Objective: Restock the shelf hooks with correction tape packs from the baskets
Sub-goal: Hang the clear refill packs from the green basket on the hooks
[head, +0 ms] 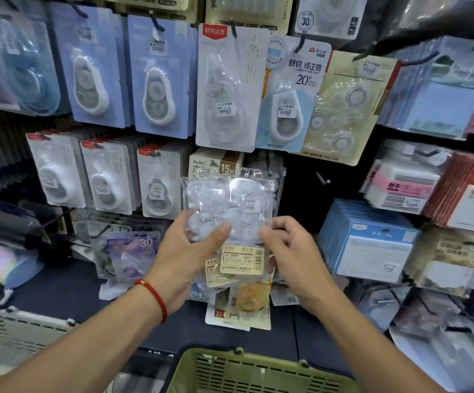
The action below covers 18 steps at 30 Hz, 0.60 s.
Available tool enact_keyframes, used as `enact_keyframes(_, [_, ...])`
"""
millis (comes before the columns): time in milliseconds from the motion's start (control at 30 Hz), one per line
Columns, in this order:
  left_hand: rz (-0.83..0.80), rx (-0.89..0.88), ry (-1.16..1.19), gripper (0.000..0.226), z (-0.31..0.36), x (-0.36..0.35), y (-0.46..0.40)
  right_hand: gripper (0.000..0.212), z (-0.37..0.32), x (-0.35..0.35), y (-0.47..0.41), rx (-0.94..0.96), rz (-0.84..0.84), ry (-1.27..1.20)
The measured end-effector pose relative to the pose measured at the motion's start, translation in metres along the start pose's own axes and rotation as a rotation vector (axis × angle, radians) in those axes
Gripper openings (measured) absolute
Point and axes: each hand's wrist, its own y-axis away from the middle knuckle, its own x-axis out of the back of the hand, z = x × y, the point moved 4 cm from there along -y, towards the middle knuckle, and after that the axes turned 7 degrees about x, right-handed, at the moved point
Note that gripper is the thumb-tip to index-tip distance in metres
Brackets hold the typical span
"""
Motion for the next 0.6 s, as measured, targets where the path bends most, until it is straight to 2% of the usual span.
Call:
enact_keyframes(133, [0.051, -0.015, -0.023, 0.043, 0.001, 0.003, -0.001, 0.037, 0.0, 0.004, 0.001, -0.017, 0.129, -0.077])
enact_keyframes(200, [0.112, -0.049, -0.069, 0.035, 0.002, 0.007, -0.002, 0.029, 0.002, 0.008, 0.0, -0.02, 0.191, -0.1])
enact_keyframes(300, [0.181, -0.069, -0.09, 0.04, 0.003, 0.015, -0.003, 0.023, 0.006, 0.011, -0.002, -0.039, 0.24, -0.119])
enact_keyframes(500, [0.229, -0.06, -0.06, 0.062, 0.007, 0.024, -0.005, 0.032, 0.005, 0.011, -0.001, -0.053, 0.26, -0.159])
enact_keyframes(600, [0.26, -0.093, -0.081, 0.044, 0.009, 0.026, -0.004, 0.03, 0.006, 0.011, -0.002, -0.063, 0.261, -0.161])
